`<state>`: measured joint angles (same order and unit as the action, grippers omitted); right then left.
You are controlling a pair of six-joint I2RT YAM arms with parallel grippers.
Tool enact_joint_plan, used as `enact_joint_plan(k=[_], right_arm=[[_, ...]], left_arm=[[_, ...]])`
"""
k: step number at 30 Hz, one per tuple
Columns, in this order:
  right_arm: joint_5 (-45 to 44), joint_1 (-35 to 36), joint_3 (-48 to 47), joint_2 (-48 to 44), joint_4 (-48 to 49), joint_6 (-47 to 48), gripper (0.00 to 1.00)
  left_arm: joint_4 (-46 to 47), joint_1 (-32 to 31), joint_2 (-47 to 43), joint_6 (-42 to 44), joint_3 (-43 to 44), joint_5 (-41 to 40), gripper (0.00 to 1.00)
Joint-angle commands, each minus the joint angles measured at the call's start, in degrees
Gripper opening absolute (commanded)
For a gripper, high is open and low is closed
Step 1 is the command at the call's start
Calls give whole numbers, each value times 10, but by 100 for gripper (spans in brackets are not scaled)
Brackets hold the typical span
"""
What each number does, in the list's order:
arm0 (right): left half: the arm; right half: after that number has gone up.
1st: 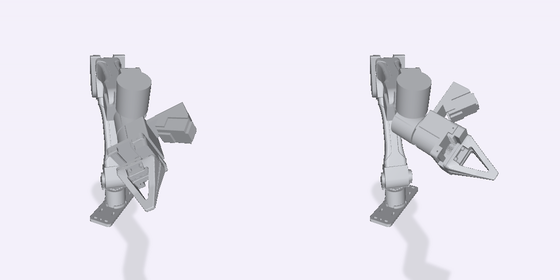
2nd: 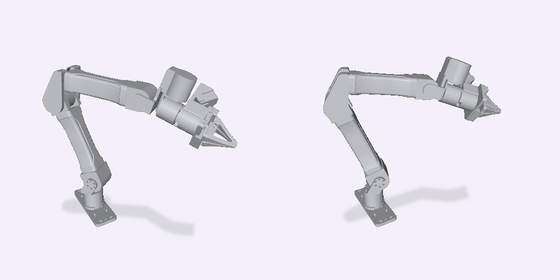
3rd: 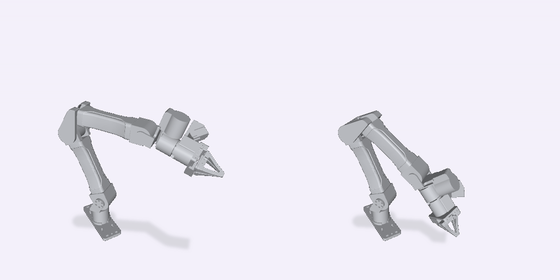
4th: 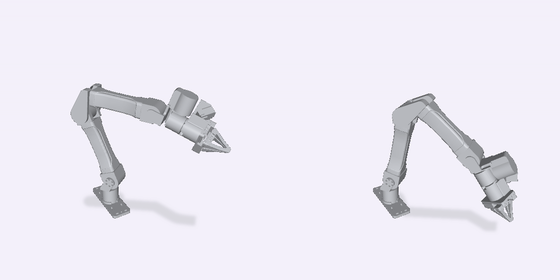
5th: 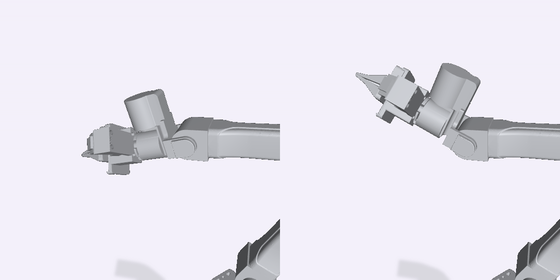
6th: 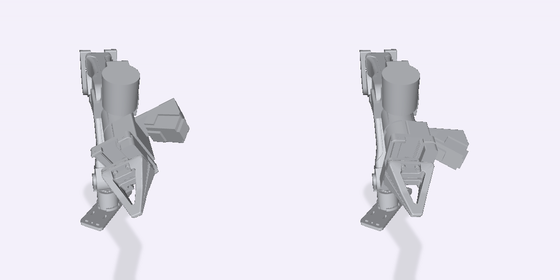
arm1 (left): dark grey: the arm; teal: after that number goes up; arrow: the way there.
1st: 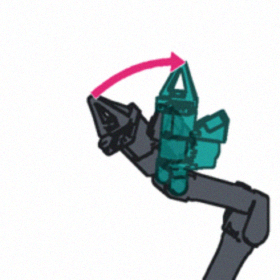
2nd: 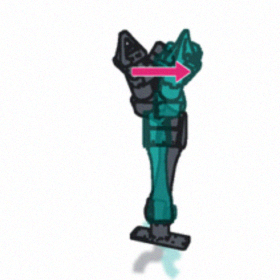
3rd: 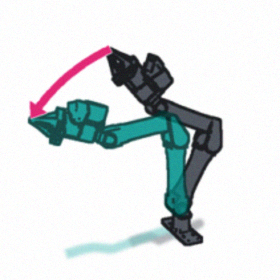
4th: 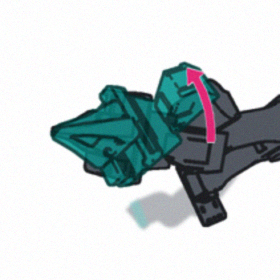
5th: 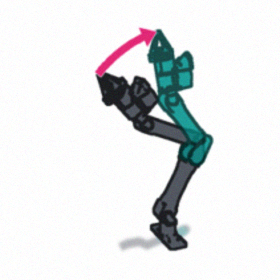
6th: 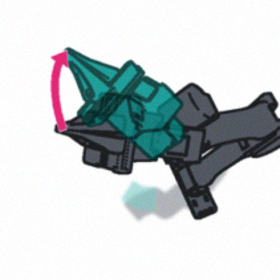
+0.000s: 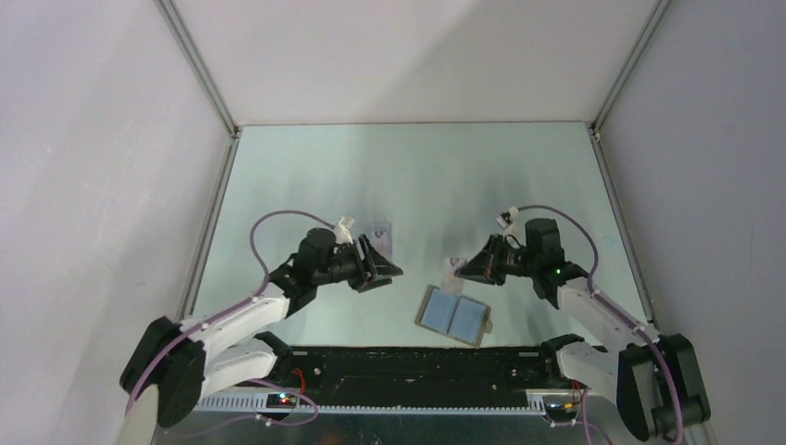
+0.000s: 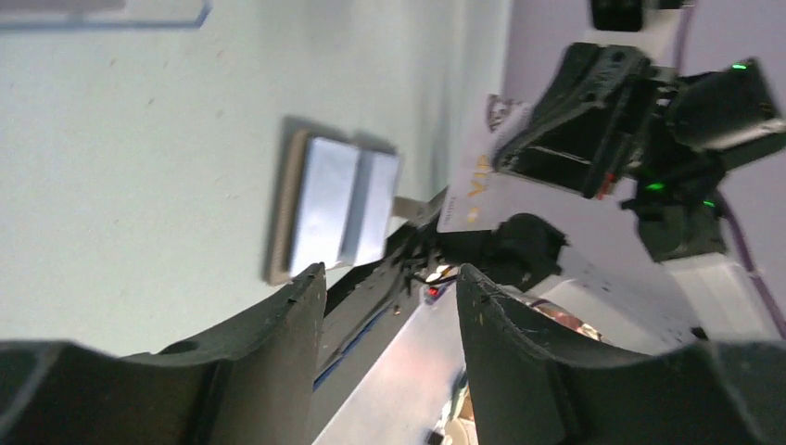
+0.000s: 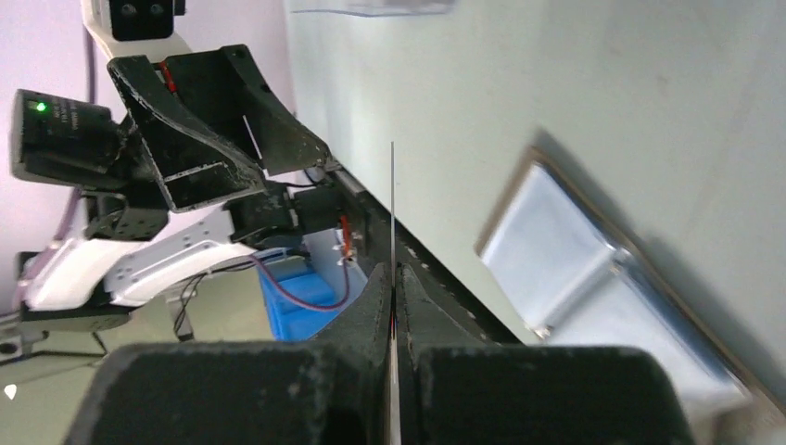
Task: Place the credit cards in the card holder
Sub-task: Insert the credit card into the card holder.
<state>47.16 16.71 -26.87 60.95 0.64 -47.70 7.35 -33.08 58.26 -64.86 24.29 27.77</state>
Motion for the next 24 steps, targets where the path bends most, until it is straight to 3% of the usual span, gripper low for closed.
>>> enact_joint_plan(k=[1,7,13,24], right_arm=[[-41,-26,36,-60,-68,45,0],[-64,-55,93,-140,-131,45,0],[-70,-61,139,-162,-140,47,0],[-62,-63,164,-97,-45,32,0]], left_arm=[[-6,-54,67,24,15,-56,56],[-4,-119,173,21,48,-90,50],[9,-150,247,14,72,-102,42],[16,-162,284,-1,64,-118,28]])
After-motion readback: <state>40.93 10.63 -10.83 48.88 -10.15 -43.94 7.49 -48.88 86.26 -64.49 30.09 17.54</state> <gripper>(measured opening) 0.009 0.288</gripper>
